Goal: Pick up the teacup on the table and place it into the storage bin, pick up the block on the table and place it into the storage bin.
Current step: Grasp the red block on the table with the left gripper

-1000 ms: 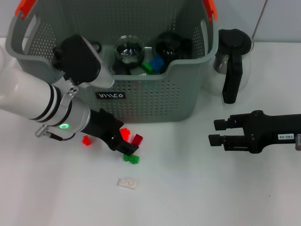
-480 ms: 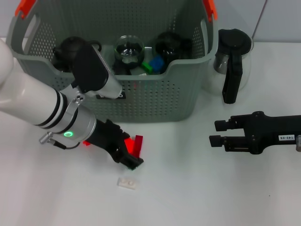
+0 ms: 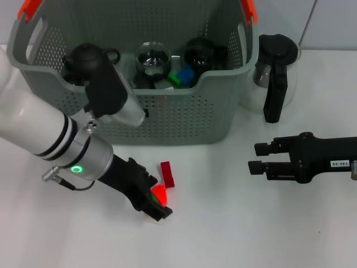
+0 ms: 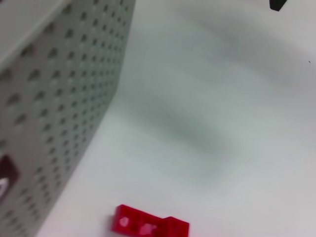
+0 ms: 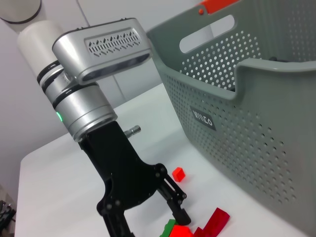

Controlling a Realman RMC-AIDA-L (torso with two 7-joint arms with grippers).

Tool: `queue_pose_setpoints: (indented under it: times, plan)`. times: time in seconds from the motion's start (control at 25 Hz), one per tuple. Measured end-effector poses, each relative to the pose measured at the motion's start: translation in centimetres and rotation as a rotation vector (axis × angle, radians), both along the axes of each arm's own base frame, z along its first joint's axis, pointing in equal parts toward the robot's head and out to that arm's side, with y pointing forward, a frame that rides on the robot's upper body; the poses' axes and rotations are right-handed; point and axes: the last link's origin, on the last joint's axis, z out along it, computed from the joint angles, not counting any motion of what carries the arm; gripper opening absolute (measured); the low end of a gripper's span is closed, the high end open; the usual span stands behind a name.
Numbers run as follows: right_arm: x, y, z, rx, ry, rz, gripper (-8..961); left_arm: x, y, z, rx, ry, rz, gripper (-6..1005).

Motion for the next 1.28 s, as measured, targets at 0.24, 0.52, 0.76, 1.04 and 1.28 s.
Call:
queue_pose_setpoints:
  times: [0.24, 0.52, 0.76, 1.04, 1.28]
  plan:
    - [0.0, 0.0, 0.0, 0.001, 0.000, 0.000, 584, 0.0, 0.3, 0.3, 0.040, -0.004, -0.002, 813]
    - [0.1, 0.0, 0.0, 0.001, 0.000, -0.001, 584, 0.2, 0.3, -0.2, 0.041, 0.001, -0.011, 809]
    - [0.1, 0.0, 0.1, 0.003, -0.002, -0.001, 584, 0.4, 0.0, -1.2, 0.037, 0.025, -0.029, 806]
    - [0.1, 0.1, 0.1, 0.005, -0.003, -0.001, 584, 0.3, 0.1, -1.3, 0.048, 0.038, -0.038, 802]
    - [0.1, 0.1, 0.1, 0.006, -0.003, -0.001, 584, 0.7, 0.1, -0.4, 0.071, 0.037, -0.065, 799]
